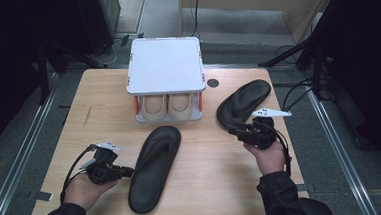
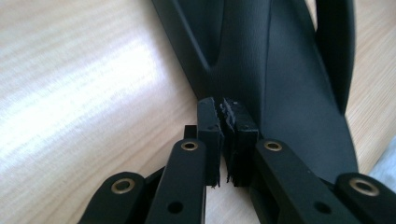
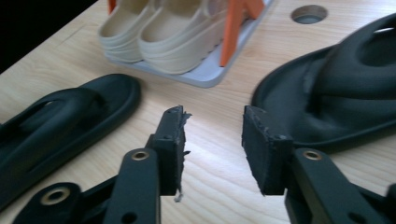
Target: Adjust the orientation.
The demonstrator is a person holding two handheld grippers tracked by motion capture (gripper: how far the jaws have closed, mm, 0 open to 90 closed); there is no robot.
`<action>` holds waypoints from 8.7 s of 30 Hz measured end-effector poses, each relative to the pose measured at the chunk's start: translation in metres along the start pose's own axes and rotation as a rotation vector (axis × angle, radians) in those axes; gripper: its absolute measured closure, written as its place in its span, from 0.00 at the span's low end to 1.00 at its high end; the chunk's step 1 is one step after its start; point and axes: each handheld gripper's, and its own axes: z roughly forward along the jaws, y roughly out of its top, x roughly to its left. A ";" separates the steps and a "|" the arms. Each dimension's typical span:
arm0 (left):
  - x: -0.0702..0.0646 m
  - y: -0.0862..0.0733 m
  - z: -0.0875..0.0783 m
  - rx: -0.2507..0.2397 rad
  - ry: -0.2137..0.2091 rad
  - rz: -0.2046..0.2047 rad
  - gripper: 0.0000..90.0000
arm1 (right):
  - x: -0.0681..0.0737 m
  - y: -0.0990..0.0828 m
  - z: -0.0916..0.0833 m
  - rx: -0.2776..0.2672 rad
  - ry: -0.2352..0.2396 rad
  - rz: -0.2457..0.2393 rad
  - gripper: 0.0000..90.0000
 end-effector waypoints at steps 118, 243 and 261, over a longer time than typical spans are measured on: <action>0.027 -0.021 -0.027 -0.201 0.147 -0.075 0.44 | -0.090 0.047 0.073 0.120 -0.105 0.021 1.00; 0.025 -0.013 -0.022 -0.185 0.110 -0.042 0.43 | -0.107 0.041 0.072 0.155 -0.182 0.080 0.73; 0.025 -0.012 -0.020 -0.181 0.111 -0.043 0.43 | -0.101 0.050 0.075 0.198 -0.206 0.089 0.83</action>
